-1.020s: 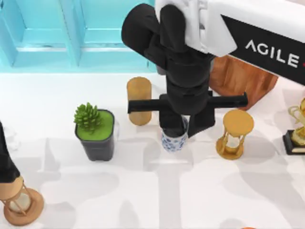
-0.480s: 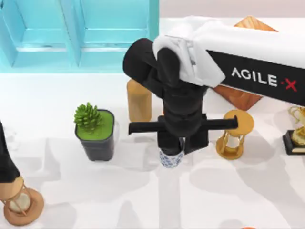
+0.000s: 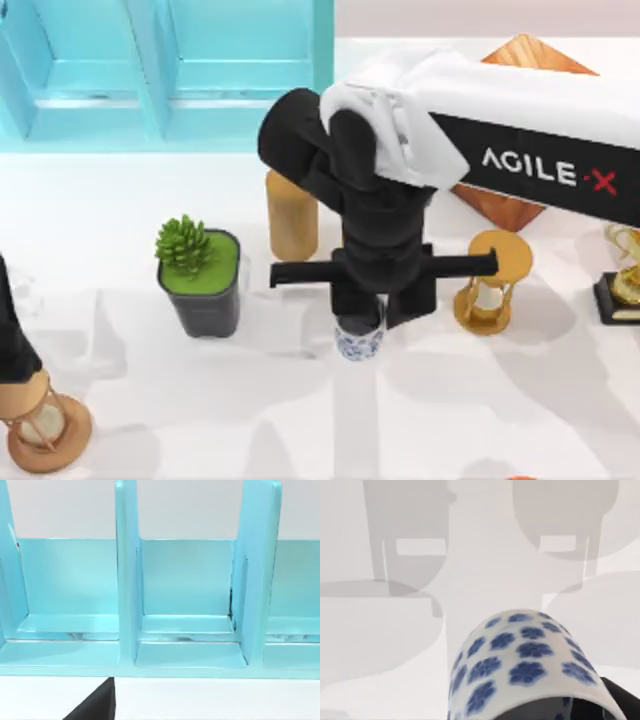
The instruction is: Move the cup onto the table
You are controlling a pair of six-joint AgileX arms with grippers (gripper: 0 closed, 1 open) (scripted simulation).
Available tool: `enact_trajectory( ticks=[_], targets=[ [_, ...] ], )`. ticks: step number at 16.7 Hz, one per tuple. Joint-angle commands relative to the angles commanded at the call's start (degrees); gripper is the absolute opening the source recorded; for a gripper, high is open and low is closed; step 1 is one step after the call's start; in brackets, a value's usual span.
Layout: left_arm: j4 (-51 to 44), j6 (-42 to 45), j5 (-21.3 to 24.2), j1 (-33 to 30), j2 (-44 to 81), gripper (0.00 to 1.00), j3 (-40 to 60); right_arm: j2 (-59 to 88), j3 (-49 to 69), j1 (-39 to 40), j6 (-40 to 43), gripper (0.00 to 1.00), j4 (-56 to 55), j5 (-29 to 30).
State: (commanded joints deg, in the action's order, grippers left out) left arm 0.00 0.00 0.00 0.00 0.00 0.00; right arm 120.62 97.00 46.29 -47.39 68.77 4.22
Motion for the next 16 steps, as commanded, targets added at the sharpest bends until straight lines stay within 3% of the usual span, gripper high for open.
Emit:
enact_trajectory(
  ticks=[10,16],
  targets=[
    [0.0,0.0,0.0,0.0,0.0,1.00,0.0,0.0,0.0,0.0,0.0,0.98,0.0,0.0],
    [0.0,0.0,0.0,0.0,0.0,1.00,0.0,0.0,0.0,0.0,0.0,1.00,0.0,0.0]
  ],
)
